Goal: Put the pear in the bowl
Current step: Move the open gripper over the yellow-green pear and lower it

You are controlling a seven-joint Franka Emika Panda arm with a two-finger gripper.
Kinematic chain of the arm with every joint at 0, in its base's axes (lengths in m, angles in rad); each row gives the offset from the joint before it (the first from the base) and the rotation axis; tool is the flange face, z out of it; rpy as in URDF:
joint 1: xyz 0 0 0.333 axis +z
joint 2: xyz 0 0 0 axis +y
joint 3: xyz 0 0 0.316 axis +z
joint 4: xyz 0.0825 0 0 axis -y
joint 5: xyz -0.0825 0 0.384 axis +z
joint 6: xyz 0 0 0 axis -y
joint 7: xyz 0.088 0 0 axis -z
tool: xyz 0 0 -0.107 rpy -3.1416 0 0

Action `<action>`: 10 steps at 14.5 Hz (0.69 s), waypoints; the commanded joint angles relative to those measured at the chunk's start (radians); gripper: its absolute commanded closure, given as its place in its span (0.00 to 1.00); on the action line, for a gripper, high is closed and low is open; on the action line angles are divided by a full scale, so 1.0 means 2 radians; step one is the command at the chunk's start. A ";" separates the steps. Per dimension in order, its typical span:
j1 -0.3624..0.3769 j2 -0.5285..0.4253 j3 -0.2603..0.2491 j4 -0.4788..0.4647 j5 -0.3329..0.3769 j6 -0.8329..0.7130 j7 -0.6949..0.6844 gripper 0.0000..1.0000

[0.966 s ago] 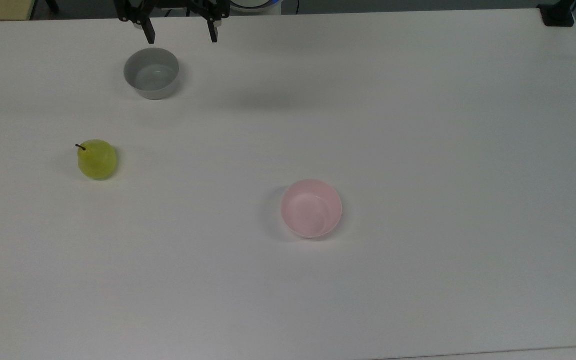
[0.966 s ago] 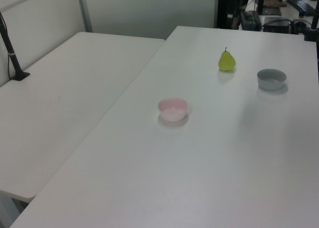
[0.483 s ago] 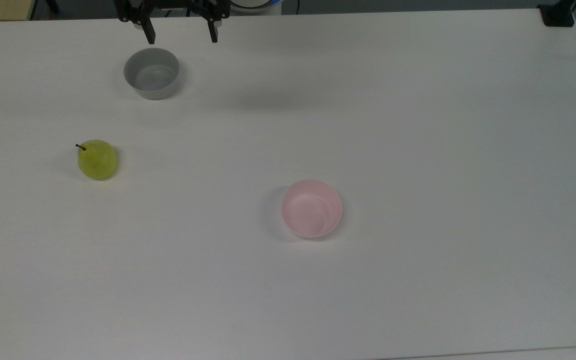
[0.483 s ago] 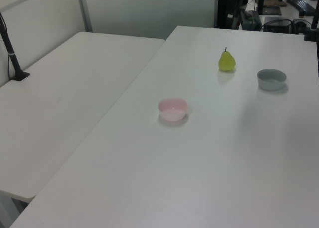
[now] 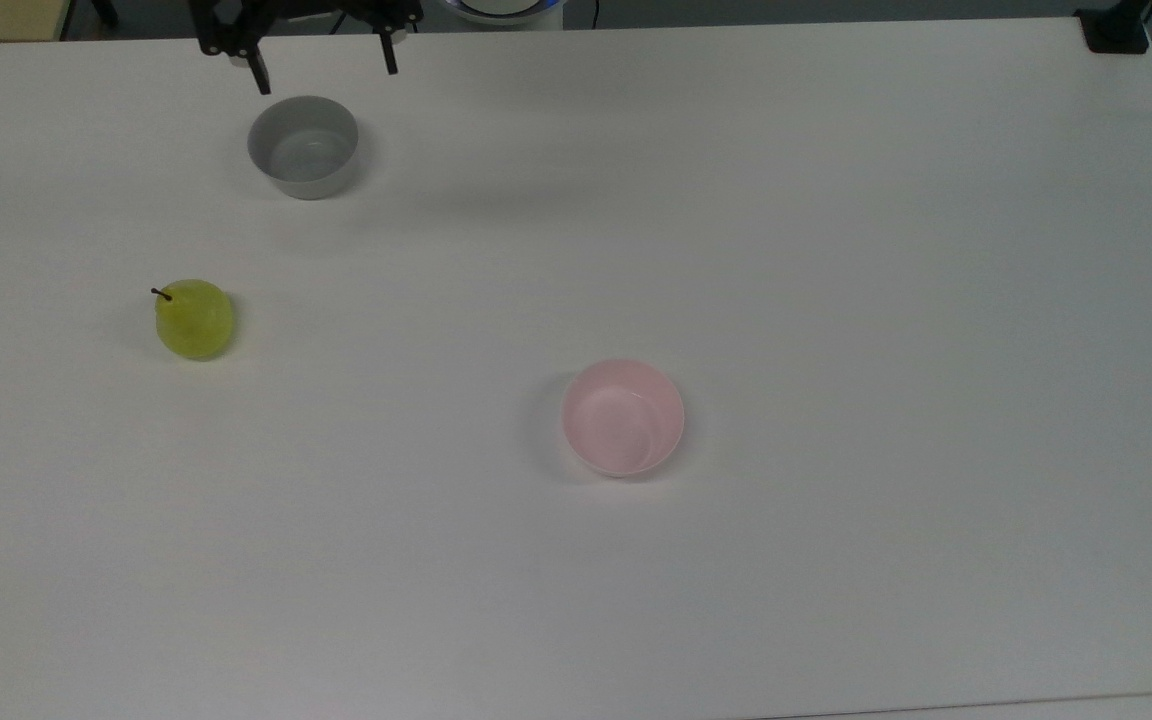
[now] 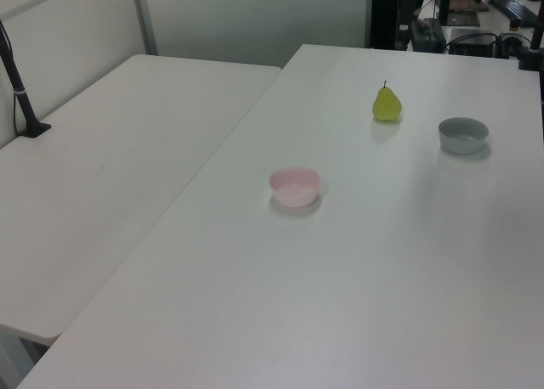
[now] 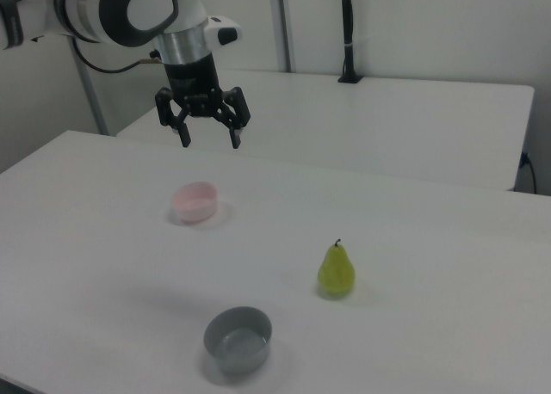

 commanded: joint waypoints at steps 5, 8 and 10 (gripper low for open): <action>-0.042 0.015 -0.001 0.002 -0.053 0.011 -0.051 0.00; -0.054 0.036 -0.003 0.002 -0.072 0.020 -0.071 0.00; -0.073 0.049 -0.005 -0.013 -0.066 0.075 -0.073 0.00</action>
